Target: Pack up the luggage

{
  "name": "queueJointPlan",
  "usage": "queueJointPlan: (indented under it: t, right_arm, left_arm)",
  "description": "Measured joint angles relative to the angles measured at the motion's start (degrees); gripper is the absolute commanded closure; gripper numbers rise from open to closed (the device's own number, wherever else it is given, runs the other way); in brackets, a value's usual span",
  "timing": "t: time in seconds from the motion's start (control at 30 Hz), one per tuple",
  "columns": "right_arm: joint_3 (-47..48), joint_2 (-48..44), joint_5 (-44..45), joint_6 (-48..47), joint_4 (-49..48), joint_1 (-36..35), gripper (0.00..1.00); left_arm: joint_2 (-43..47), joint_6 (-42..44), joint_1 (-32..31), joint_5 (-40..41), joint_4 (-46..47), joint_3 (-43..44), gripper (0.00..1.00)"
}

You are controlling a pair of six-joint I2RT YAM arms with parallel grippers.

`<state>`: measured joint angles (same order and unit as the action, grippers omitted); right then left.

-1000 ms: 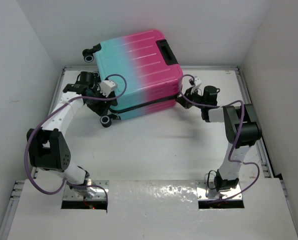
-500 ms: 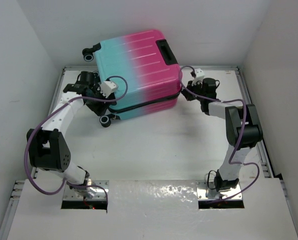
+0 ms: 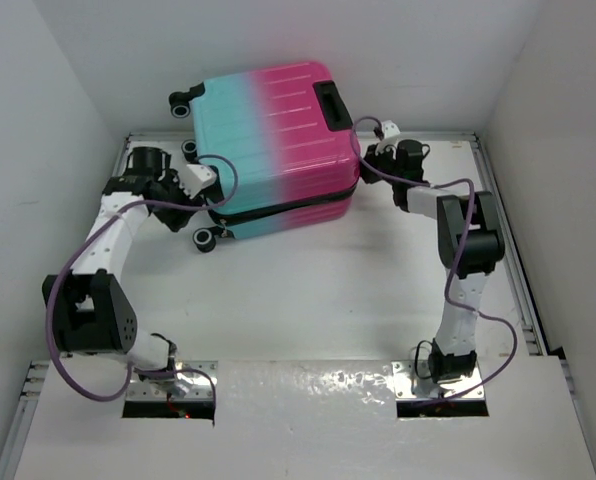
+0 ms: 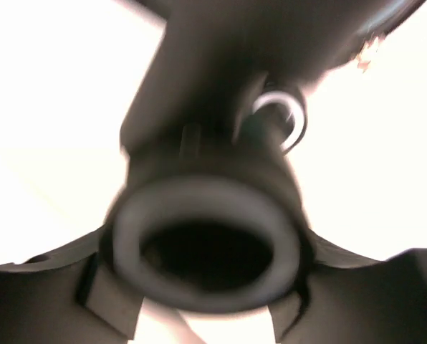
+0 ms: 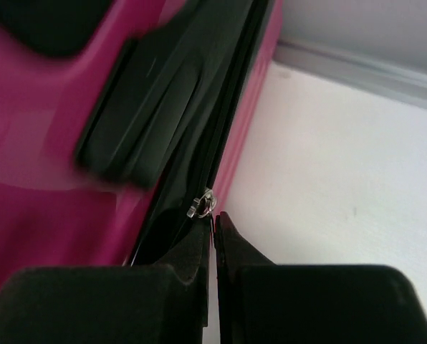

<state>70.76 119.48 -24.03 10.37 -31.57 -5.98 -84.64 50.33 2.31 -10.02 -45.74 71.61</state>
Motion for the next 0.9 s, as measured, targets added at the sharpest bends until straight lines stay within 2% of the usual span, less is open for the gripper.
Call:
queueJointPlan:
  t: [0.1,0.23,0.27,0.3,0.33,0.37,0.47,0.53,0.67,0.7,0.77,0.83,0.87,0.9]
  right_arm:
    - [7.0,5.6,-1.1,2.1,-1.2,0.0,1.00]
    - [11.2,10.7,-1.8,6.8,-5.5,0.0,1.00]
    - [11.0,11.0,-2.0,7.5,-6.9,-0.1,1.00]
    - [10.2,11.0,-1.9,7.8,-8.3,-0.3,1.00]
    - [9.1,10.7,-1.6,8.0,-9.9,-0.7,1.00]
    - [7.3,10.1,-0.8,8.1,-11.8,-1.0,1.00]
    - [-0.7,6.6,2.3,8.9,-17.9,-2.0,1.00]
    - [-5.5,4.4,4.9,9.6,-21.1,-3.1,1.00]
    - [-10.8,1.6,10.7,10.7,-24.5,-6.6,1.00]
    - [-12.0,1.0,12.0,11.0,-25.3,-7.7,1.00]
    - [-14.1,0.1,14.9,11.6,-26.7,-10.4,1.00]
    - [-15.5,-0.2,16.9,12.8,-28.2,-13.1,1.00]
    - [-16.2,-0.2,17.4,13.7,-29.2,-14.4,1.00]
    - [-16.9,-0.3,17.8,14.5,-30.1,-15.5,1.00]
  left_arm:
    - [3.2,2.5,2.4,0.4,0.1,-1.0,1.00]
    - [4.5,3.6,4.3,0.6,4.2,-0.5,1.00]
    - [4.3,3.1,5.0,-0.2,4.8,0.1,0.84]
    - [3.9,2.7,5.8,-1.5,4.9,1.3,0.77]
    - [3.6,1.1,6.7,-3.9,5.0,3.3,0.69]
    - [2.8,-1.4,7.7,-6.3,4.8,6.2,0.67]
    - [-1.4,-10.1,6.8,-7.8,6.1,21.6,0.72]
    - [-5.9,-14.3,0.0,-4.4,7.4,34.5,0.70]
    - [-21.9,-22.9,-20.0,-0.4,7.6,63.2,0.57]
    - [-25.7,-24.9,-24.2,0.1,8.4,67.4,0.56]
    - [-30.5,-28.7,-29.4,0.6,8.7,69.7,0.56]
    - [-34.1,-32.6,-32.3,1.7,9.5,67.5,0.56]
    - [-35.3,-34.1,-32.9,2.3,9.7,65.7,0.49]
    - [-36.8,-35.3,-33.2,3.0,9.4,64.3,0.47]
